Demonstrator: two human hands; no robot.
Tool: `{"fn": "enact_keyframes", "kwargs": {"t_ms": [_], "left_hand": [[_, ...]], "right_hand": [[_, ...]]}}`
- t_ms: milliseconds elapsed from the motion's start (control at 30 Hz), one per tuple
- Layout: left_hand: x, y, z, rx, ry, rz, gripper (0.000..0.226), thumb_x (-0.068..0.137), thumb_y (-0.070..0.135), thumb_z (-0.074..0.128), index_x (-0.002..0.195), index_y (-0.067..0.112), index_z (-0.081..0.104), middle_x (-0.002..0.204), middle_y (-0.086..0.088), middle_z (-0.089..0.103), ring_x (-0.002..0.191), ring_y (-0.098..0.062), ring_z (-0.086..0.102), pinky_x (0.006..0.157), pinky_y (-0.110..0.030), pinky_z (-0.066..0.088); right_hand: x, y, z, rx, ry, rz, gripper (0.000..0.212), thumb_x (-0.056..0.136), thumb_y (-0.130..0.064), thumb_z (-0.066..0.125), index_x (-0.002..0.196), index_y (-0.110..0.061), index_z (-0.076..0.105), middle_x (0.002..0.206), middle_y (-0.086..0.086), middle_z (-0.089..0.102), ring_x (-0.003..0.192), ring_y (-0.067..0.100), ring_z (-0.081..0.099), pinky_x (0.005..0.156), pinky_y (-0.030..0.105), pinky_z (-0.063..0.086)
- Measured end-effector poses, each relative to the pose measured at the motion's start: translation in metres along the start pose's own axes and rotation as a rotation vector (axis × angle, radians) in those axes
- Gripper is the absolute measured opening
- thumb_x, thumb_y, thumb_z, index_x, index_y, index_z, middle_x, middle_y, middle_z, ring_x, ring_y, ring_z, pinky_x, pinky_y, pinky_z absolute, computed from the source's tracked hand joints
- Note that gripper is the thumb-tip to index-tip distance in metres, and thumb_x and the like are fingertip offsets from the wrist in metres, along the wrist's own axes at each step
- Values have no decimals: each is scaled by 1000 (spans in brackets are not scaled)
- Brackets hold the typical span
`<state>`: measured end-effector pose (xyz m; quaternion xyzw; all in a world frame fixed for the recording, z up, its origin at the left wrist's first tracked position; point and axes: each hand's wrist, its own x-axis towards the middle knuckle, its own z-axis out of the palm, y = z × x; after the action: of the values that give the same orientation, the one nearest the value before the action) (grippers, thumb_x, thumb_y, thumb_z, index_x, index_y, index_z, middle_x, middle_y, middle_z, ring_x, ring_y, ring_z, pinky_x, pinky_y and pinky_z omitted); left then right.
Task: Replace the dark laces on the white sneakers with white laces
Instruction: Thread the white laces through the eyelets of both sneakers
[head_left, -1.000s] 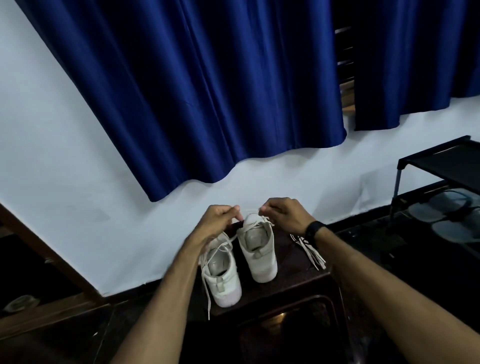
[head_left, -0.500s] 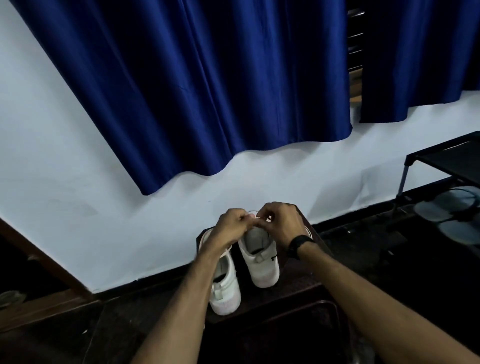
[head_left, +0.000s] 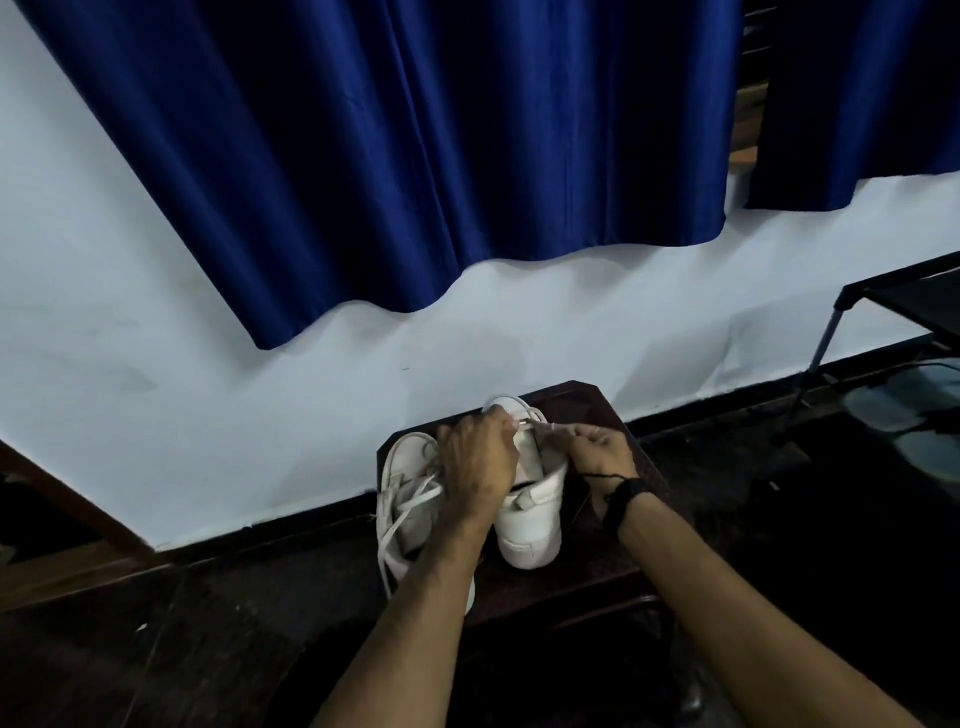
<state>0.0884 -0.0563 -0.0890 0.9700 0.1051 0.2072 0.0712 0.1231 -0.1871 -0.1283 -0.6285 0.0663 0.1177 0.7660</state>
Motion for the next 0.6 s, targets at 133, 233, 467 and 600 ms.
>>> {"fn": "enact_keyframes", "kwargs": {"t_ms": [133, 233, 467, 600], "left_hand": [[3, 4, 0, 11, -8, 77, 18, 96, 31, 52, 99, 21, 66, 92, -6, 72, 98, -27, 64, 84, -38, 36], [3, 8, 2, 10, -12, 120, 18, 95, 31, 52, 98, 21, 67, 90, -5, 72, 97, -26, 64, 84, -39, 34], [3, 10, 4, 19, -16, 103, 15, 86, 28, 57, 89, 20, 69, 81, -6, 72, 87, -28, 66, 81, -39, 38], [4, 13, 5, 31, -35, 84, 19, 83, 28, 54, 93, 21, 69, 87, -5, 72, 91, -27, 65, 84, -38, 37]], "right_hand": [[-3, 3, -2, 253, -156, 80, 26, 83, -4, 68, 106, 9, 68, 105, 27, 69, 97, 37, 66, 92, 45, 52], [-1, 6, -6, 270, -202, 93, 28, 84, -6, 68, 109, 8, 67, 109, 29, 67, 96, 36, 64, 91, 43, 52], [3, 13, -6, 210, -162, 18, 18, 89, -3, 62, 102, 6, 69, 105, 29, 68, 91, 33, 64, 92, 44, 51], [4, 14, -4, 152, -144, -35, 15, 90, -4, 62, 99, 4, 71, 102, 27, 69, 91, 32, 64, 95, 52, 48]]}}
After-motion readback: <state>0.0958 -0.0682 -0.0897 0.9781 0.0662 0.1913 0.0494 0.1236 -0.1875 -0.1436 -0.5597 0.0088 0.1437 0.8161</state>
